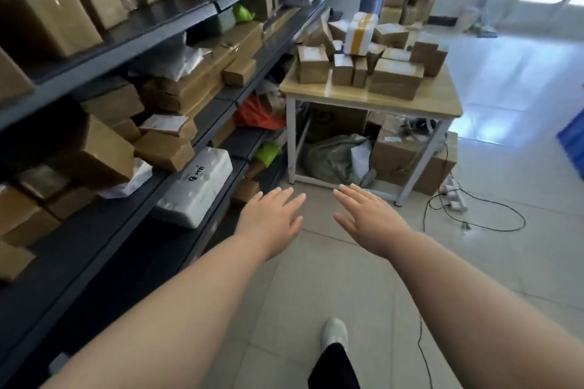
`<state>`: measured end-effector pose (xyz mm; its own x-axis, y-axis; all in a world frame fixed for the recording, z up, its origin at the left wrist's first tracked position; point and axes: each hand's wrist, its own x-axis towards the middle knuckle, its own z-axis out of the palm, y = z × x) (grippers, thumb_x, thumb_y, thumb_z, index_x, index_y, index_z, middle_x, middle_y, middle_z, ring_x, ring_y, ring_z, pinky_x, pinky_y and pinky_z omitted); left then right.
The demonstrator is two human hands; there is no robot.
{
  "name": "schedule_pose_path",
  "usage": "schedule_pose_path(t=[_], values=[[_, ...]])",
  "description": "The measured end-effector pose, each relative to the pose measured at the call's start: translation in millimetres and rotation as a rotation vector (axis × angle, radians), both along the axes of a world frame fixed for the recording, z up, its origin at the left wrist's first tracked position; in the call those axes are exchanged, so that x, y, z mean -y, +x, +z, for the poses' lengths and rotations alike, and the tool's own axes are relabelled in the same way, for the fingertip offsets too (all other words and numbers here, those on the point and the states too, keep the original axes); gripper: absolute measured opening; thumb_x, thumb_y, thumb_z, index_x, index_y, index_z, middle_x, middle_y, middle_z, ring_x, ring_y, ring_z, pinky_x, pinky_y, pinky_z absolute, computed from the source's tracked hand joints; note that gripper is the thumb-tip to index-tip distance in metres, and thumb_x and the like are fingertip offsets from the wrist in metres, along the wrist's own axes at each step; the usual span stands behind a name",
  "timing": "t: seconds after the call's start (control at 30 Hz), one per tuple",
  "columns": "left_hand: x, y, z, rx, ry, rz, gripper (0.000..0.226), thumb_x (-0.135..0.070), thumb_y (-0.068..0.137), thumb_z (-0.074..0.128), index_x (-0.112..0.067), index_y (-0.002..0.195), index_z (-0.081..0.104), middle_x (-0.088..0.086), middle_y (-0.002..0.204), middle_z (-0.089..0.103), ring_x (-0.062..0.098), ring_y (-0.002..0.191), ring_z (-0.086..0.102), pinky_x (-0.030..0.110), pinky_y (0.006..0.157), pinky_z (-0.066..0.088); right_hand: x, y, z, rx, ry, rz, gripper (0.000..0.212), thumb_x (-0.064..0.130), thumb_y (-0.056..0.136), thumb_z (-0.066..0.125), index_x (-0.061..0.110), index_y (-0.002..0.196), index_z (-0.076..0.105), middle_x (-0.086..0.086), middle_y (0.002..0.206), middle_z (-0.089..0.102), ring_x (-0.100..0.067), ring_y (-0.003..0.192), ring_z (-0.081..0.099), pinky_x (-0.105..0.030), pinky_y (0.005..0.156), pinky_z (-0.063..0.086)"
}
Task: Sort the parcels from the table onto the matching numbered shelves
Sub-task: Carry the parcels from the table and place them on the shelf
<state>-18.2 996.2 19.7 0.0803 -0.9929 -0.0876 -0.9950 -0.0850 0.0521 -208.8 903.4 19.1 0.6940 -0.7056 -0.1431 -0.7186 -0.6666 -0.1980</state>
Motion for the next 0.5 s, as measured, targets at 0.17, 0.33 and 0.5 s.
schedule_pose_path(t=[0.17, 0.33, 0.5], values=[[126, -4, 5, 0.044, 0.032, -0.073, 0.054, -0.044, 0.102, 0.027, -0.033, 0.153, 0.014, -0.004, 0.161, 0.016, 0.016, 0.147, 0.012, 0.04, 0.12, 0.01, 110, -19, 6, -0.02, 0.016, -0.092, 0.059, 0.045, 0.102, 0.029, 0.021, 0.154, 0.015, 0.004, 0.161, 0.013, -0.013, 0.148, 0.006, -0.029, 0.117, 0.007], [236, -16, 24, 0.055, -0.034, -0.123, 0.054, -0.044, 0.102, 0.029, -0.033, 0.153, 0.015, -0.003, 0.16, 0.019, 0.016, 0.147, 0.014, 0.04, 0.119, 0.013, 207, -40, 23, -0.05, -0.04, -0.121, 0.056, 0.047, 0.102, 0.027, 0.028, 0.154, 0.015, 0.006, 0.161, 0.012, -0.013, 0.149, 0.004, -0.036, 0.12, 0.004], [311, -24, 17, 0.021, -0.001, -0.151, 0.054, -0.045, 0.102, 0.027, -0.034, 0.153, 0.012, -0.005, 0.16, 0.017, 0.014, 0.148, 0.013, 0.038, 0.12, 0.012, 278, -48, 22, -0.045, -0.024, -0.167, 0.056, 0.046, 0.103, 0.027, 0.026, 0.154, 0.014, 0.004, 0.161, 0.011, -0.013, 0.149, 0.003, -0.032, 0.12, 0.003]])
